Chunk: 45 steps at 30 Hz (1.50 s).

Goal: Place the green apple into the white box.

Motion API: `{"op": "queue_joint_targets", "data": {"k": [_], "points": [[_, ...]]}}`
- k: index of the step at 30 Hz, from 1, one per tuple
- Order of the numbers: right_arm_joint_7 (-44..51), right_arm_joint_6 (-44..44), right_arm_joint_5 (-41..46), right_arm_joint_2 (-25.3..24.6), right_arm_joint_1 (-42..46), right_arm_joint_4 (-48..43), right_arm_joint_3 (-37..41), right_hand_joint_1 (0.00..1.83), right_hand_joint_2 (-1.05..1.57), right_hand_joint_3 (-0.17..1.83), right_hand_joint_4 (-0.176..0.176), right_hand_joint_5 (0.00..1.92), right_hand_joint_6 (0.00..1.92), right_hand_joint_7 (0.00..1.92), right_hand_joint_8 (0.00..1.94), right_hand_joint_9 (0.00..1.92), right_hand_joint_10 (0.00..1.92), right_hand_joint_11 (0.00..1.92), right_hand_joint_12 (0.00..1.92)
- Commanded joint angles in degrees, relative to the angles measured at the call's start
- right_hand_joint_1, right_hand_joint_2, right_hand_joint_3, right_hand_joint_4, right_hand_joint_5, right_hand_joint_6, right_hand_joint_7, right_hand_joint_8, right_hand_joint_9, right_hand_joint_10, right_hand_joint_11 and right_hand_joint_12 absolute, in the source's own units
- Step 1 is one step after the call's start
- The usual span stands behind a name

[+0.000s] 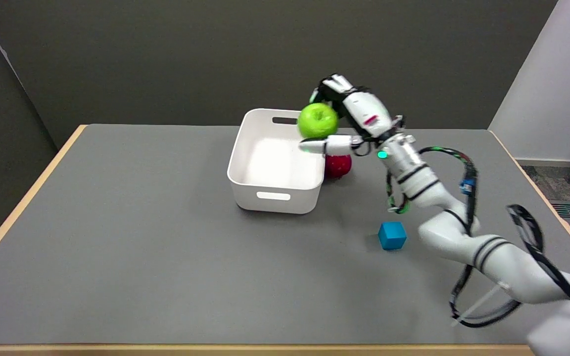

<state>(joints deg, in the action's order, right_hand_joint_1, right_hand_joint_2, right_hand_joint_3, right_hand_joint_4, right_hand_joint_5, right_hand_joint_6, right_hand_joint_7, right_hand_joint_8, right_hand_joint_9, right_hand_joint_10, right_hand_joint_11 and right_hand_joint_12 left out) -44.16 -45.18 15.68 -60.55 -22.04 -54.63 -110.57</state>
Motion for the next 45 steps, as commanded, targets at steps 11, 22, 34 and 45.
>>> {"op": "queue_joint_targets", "data": {"k": [11, 22, 34, 45], "points": [[-6.8, 11.9, -10.8, -14.3, -16.6, 19.9, -12.7, 0.91, 1.21, 0.23, 0.028, 0.62, 1.56, 0.08, 1.94, 0.4, 1.92, 0.62, 1.73], [-8.2, 18.9, -8.0, -13.1, -12.8, 14.9, -11.4, 0.29, 0.58, 0.93, 0.069, 0.08, 0.4, 0.02, 0.14, 0.0, 0.27, 0.0, 0.83], [-8.2, 9.8, -6.3, -6.9, 1.4, -11.2, 2.8, 0.27, 0.63, 0.86, 0.078, 0.09, 0.34, 0.0, 0.02, 0.0, 0.0, 0.0, 0.11], [-8.2, -7.3, 11.0, 2.0, 20.2, -30.3, 6.3, 0.27, 0.6, 0.95, 0.075, 0.13, 0.43, 0.1, 0.28, 0.03, 0.35, 0.0, 0.73]]}}
